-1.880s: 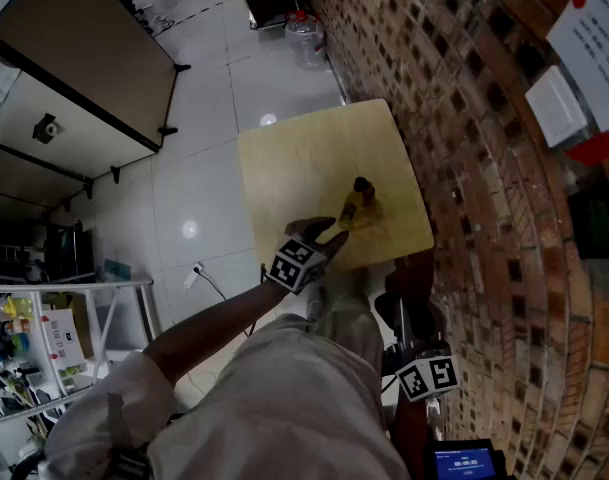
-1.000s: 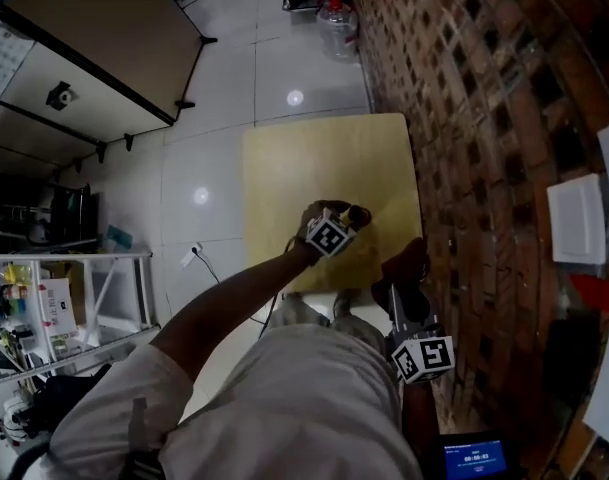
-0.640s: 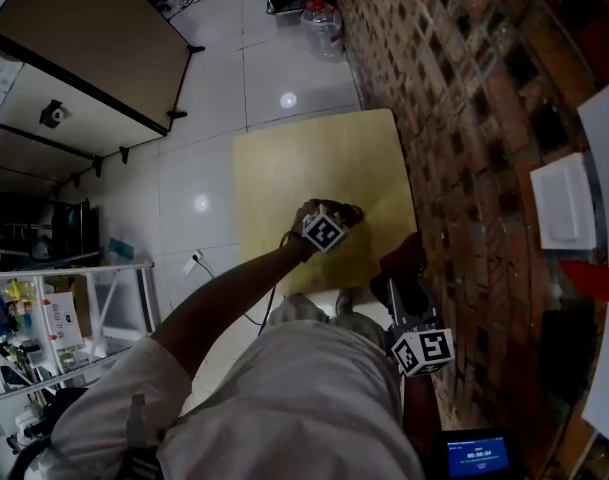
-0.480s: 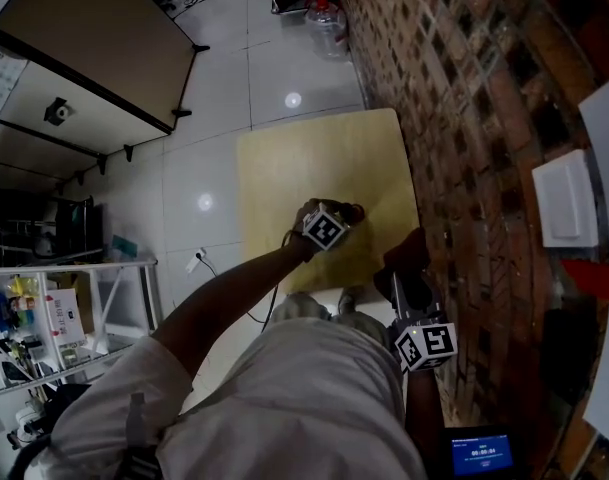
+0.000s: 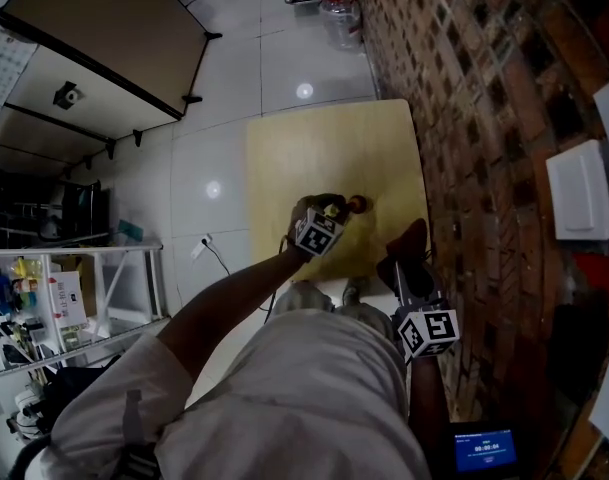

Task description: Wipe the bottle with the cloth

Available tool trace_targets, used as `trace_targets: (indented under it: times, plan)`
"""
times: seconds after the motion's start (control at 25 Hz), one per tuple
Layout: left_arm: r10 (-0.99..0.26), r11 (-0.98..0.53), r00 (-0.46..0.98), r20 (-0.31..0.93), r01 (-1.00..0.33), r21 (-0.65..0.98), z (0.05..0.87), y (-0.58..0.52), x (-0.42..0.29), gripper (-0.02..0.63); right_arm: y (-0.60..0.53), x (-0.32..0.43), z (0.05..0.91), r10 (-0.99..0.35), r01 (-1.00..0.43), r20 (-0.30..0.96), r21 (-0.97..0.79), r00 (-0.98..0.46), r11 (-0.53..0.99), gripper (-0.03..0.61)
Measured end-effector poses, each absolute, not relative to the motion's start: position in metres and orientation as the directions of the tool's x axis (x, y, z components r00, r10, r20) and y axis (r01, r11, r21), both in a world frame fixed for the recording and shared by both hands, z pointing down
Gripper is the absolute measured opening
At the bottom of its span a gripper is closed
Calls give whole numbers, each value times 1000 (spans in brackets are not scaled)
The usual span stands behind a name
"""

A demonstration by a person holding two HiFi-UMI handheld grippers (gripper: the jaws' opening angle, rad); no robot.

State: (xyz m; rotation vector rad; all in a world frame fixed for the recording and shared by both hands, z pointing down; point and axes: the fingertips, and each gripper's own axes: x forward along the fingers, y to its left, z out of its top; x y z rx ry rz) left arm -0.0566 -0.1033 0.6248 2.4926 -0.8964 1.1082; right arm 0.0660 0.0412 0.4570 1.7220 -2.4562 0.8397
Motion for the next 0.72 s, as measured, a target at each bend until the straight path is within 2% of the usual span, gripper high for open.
trace_targets:
  times: [0.2, 0.52, 0.72]
  plan:
    - [-490, -722, 494, 718, -691, -17, 622, -81, -79, 176, 45, 58, 479, -842, -862, 342, -443, -418, 247, 89]
    - [-512, -688, 461, 724, -725, -24, 627, -49, -97, 178, 40, 26, 558, -752, -813, 439, -541, -493, 216, 89]
    - [-485, -699, 474, 735, -715, 0, 630, -36, -104, 178, 38, 4, 574, -717, -790, 449, -568, -533, 231, 89]
